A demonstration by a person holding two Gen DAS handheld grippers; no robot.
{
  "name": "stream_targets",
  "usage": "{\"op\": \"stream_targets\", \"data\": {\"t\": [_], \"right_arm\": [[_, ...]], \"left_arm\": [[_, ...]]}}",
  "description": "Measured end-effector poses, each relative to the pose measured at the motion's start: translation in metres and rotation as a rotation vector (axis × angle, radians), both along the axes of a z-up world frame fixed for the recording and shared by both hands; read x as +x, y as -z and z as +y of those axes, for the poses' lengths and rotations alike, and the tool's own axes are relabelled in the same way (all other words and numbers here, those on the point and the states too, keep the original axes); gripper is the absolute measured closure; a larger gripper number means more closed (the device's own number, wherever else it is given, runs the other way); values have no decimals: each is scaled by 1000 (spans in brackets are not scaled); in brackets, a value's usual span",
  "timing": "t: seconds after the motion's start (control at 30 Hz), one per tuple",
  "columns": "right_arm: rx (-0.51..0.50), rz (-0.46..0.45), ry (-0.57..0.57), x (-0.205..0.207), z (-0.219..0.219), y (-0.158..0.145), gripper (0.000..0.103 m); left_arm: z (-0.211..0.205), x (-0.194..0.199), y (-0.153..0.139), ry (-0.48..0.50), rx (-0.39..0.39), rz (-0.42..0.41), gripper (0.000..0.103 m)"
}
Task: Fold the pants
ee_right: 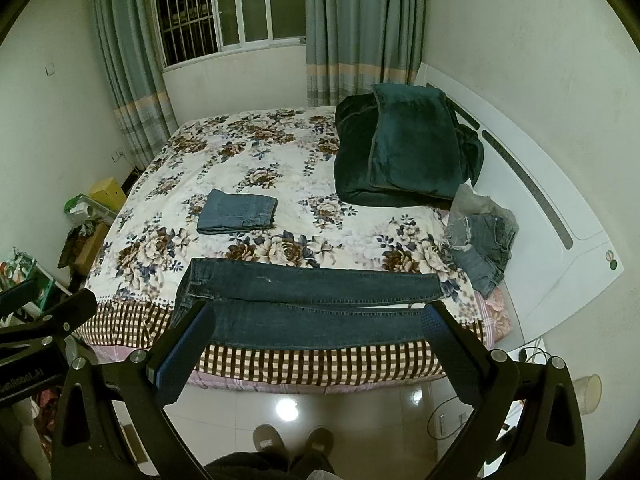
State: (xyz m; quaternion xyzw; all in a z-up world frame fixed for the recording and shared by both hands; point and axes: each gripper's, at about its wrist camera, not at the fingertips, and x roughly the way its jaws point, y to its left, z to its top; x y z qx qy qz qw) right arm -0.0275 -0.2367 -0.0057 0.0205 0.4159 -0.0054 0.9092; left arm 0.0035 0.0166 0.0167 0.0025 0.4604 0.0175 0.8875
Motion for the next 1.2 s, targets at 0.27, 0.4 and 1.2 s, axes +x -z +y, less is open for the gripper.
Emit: {"op": "stream_targets", "data": {"t": [0.27,0.4,1.2], "right_arm": [[6,13,-8,-15,6,-11,0],[14,19,-10,-14,5,-10,0],[204,395,360,261,-162,260,0]], "left_arm": [[0,1,0,-5,0,8,0],[-4,3,0,-16,2,6,0],[-7,306,274,-261,70,410,0]]}}
